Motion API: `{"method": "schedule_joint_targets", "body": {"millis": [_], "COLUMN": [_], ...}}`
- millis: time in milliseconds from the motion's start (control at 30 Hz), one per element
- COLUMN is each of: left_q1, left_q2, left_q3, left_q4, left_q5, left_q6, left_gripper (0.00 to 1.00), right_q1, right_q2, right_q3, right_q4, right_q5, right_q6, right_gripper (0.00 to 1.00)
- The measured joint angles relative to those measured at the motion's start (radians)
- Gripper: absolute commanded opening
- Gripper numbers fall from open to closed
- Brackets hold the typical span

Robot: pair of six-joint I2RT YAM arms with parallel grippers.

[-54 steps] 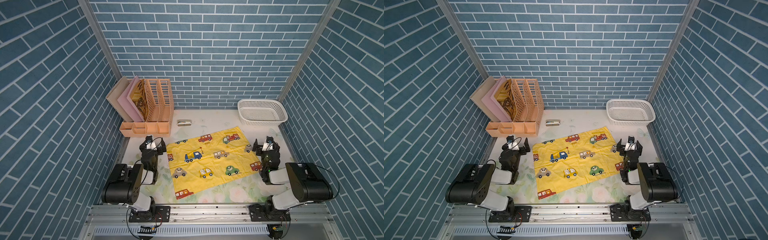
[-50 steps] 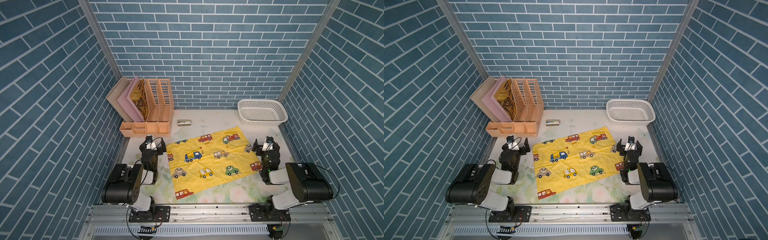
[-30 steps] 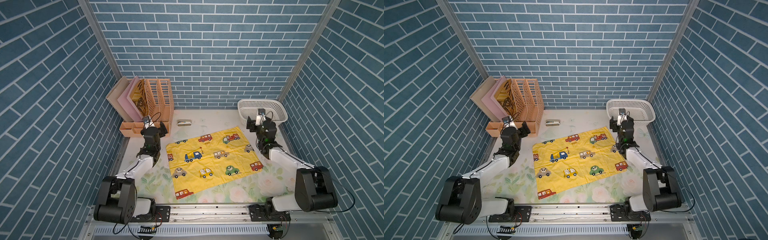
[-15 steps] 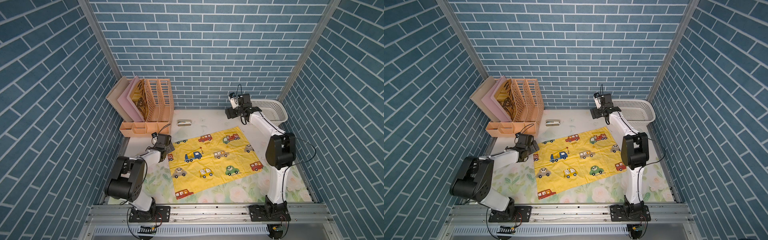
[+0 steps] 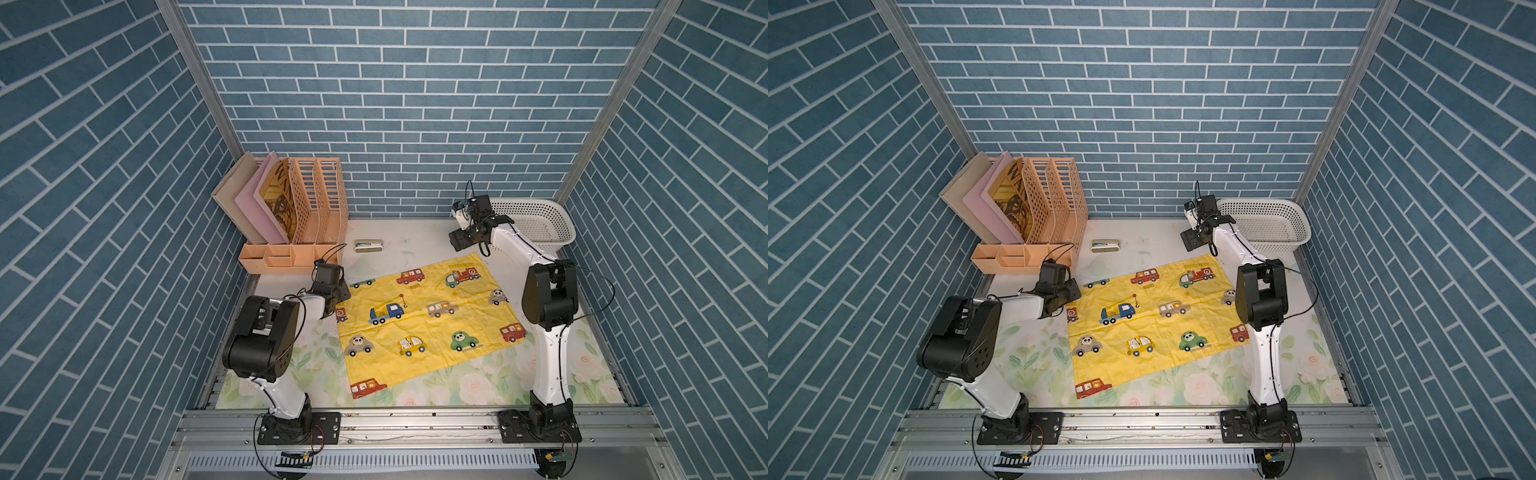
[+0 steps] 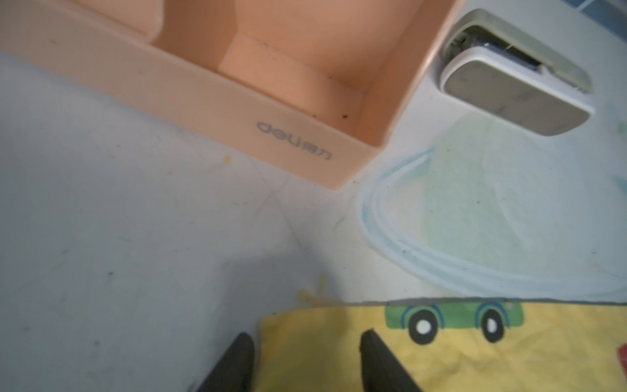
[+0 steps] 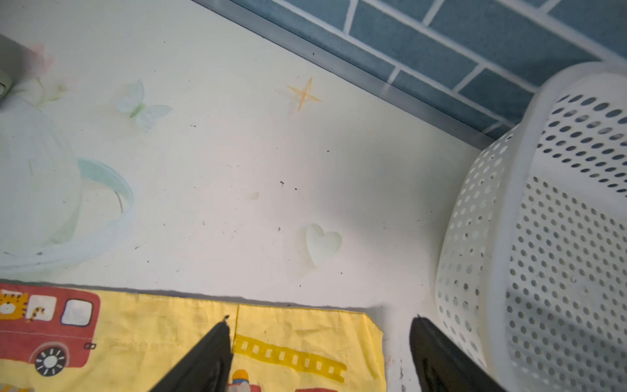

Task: Roll up the pillowcase
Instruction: Fold the pillowcase at the center of the board.

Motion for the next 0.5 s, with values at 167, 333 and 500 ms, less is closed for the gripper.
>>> {"method": "schedule_joint_targets", "body": {"millis": [167, 333, 500], "left_q1": [0.002, 0.008, 0.034], "left_q2": [-0.010, -0.045, -0.089], "left_q3": [-0.027, -0.025, 0.038], "left_q4": [0.013, -0.060, -0.181], "left_q5": [0.020, -0.020, -0.093], "left_q6": [0.011, 0.014, 0.040], "left_gripper": [0.02, 0.00, 0.00], "right_q1": [-0.006, -0.025, -0.036], "right_q2": [-0.006, -0.024, -0.035], "right_q3": [0.000, -0.028, -0.049], "right_q4": [0.000, -0.002, -0.016], "right_q5": [0.003, -0.009, -0.016], "right_q6": [0.002, 0.018, 0.029], "right_gripper": [0.85, 0.84, 0.84]}}
